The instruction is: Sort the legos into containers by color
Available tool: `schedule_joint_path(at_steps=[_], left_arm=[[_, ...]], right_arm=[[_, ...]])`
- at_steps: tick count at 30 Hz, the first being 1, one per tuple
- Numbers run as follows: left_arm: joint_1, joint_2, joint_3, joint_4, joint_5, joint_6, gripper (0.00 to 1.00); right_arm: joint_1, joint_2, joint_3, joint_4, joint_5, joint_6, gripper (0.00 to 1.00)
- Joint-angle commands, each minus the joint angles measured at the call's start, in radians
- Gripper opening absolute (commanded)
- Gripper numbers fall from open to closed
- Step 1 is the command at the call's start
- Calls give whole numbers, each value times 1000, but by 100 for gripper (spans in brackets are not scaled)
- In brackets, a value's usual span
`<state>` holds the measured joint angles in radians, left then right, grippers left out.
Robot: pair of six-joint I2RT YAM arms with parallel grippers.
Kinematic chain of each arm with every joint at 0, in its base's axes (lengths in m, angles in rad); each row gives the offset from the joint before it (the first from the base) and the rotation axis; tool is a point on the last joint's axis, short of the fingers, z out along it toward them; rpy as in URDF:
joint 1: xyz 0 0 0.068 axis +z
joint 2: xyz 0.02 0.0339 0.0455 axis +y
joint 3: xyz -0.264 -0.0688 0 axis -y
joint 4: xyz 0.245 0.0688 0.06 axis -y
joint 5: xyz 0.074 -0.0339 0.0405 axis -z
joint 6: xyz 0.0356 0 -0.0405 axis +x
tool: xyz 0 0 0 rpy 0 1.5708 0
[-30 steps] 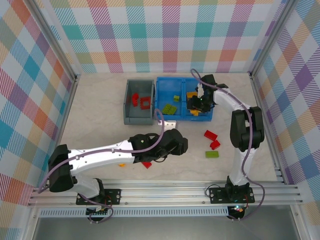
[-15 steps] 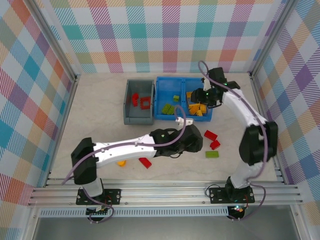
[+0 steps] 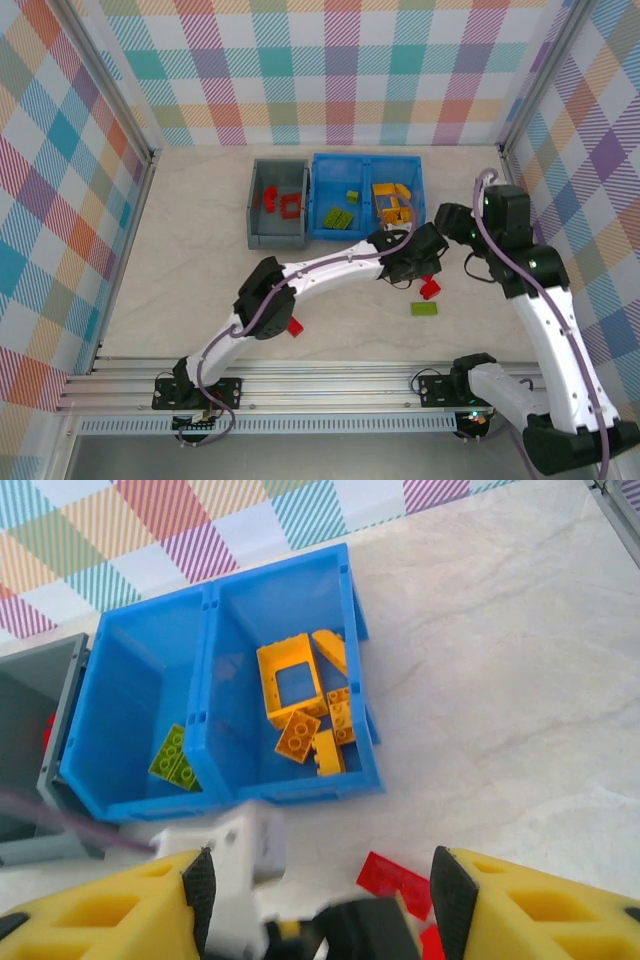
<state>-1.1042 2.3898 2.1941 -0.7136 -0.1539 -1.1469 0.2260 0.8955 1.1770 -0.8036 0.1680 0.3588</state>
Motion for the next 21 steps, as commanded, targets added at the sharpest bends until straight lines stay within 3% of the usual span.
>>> schedule_joint_path(at_steps=[1,4,9,21], left_arm=[[18,65,87,-85,26,-186,70],[33,99,94,-68,35,-292,67],[36,119,110,0,9,-334,66],[35,230,193,-32,61,-564,66]], right_arm=[[10,-79,-31,-71,5,12,61],[10,-121,-34,-98,6,5,61],[10,-146,-41,-133,6,-2,61],[10,-150,-51,-138,-27,1,60]])
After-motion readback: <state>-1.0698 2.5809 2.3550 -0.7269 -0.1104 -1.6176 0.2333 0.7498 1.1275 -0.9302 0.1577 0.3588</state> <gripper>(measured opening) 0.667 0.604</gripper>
